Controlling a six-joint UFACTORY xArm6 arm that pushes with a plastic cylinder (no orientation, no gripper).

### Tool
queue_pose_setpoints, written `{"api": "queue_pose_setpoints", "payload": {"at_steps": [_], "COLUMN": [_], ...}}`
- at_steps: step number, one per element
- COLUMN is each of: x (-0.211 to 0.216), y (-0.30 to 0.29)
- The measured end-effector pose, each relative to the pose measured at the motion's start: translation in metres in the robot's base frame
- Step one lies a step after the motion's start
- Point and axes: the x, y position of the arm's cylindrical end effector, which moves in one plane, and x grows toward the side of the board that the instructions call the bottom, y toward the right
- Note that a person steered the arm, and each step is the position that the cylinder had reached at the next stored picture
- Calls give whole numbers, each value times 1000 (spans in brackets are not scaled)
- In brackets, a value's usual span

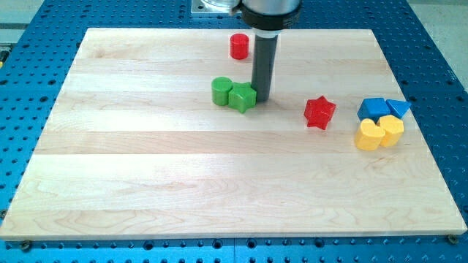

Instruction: Place both the green blocks at the center of the board

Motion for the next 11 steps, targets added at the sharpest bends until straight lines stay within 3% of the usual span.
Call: {"api": "queue_pose_setpoints", "payload": {"at_steps": [2,5,8,11], "x": [-28,-68,-9,-20], "y": [24,-77,-75,-74]}}
